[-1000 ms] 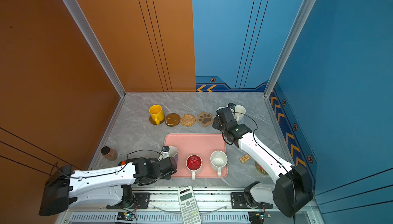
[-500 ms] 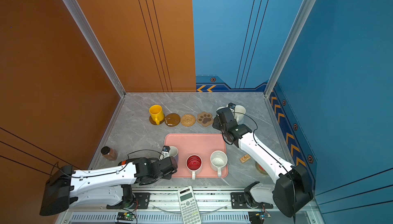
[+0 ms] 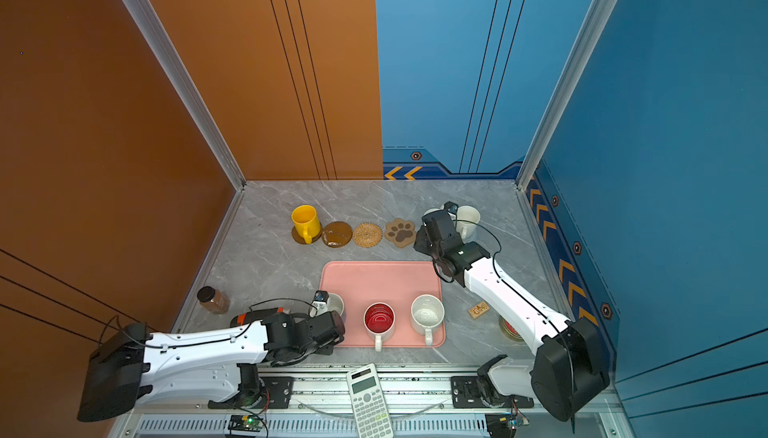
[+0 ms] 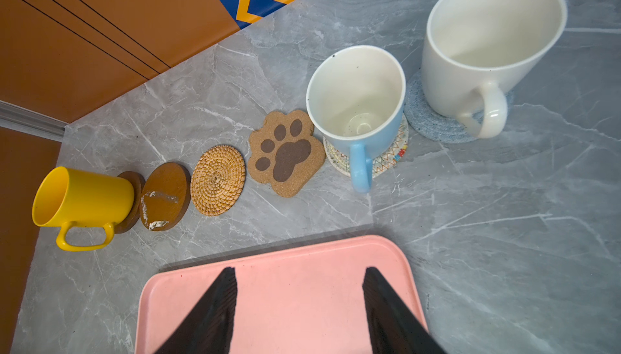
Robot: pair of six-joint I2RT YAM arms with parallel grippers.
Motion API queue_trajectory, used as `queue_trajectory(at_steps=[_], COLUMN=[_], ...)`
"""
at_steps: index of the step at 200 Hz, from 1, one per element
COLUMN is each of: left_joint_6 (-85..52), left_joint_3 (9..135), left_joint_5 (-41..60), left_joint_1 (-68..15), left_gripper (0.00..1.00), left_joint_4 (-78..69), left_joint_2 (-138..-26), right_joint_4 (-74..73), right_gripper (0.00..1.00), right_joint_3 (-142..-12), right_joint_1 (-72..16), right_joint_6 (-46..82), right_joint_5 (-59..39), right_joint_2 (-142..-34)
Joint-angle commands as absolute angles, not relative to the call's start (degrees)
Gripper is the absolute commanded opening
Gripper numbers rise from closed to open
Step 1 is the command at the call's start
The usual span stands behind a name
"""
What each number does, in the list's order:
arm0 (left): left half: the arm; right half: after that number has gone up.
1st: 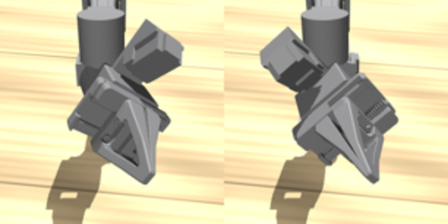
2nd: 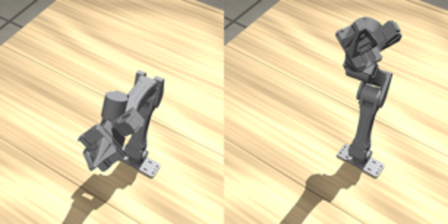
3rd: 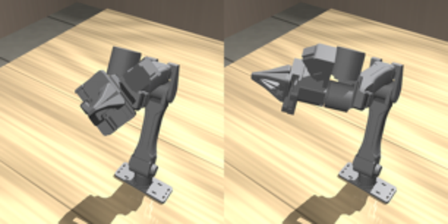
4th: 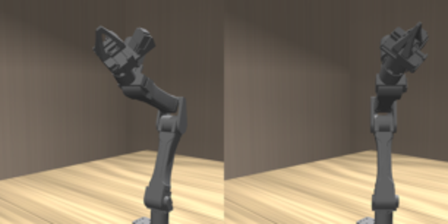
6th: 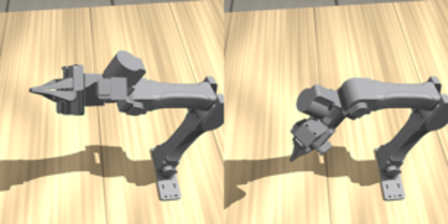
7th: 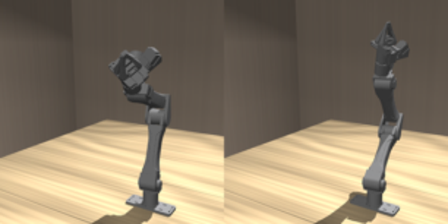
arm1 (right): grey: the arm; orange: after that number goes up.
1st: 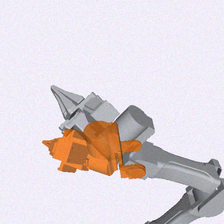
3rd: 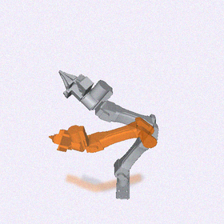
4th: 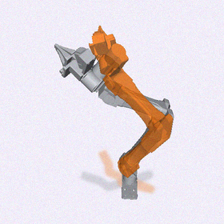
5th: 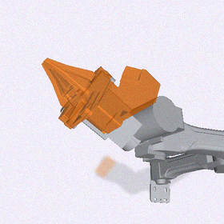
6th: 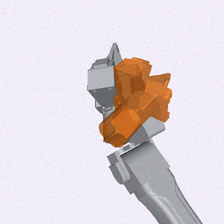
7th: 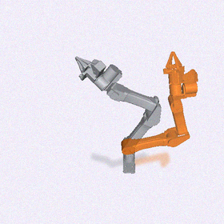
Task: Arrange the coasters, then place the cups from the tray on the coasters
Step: 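Lift the purple-handled mug with the left gripper toward the coaster row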
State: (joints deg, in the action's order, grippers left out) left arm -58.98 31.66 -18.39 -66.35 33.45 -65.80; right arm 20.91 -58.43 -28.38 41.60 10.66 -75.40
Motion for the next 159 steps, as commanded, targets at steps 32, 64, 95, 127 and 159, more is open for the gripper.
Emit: queue_trajectory(at_steps=[32, 64, 95, 127, 159], left_joint_6=[-59.8, -59.7, -60.0, -59.4, -58.9], left_joint_3=[31.3, 30.7, 30.2, 30.2, 30.6], left_joint_5=[-18.4, -19.5, -20.1, -20.6, -20.3], left_joint_1=[-67.0, -67.0, -67.0, -67.0, -66.7], left_gripper=[0.34, 0.45, 0.46, 0.43, 0.36], left_joint_4=[33.1, 33.2, 34.1, 34.1, 34.1], left_joint_2=[-64.8, -62.0, -60.1, -60.4, -62.3], right_joint_4=[20.5, 20.5, 20.5, 20.5, 20.5], right_gripper=[0.59, 0.59, 0.59, 0.59, 0.59], right_joint_3=[-60.1, -60.1, -60.1, -60.3, -60.3], right_joint_1=[-28.7, -28.7, -28.7, -28.7, -28.8], right_joint_6=[41.5, 41.5, 41.4, 41.5, 41.5], right_joint_5=[10.4, 10.5, 10.5, 10.2, 10.2], right_joint_2=[-75.7, -75.7, -75.8, -76.2, -76.3])
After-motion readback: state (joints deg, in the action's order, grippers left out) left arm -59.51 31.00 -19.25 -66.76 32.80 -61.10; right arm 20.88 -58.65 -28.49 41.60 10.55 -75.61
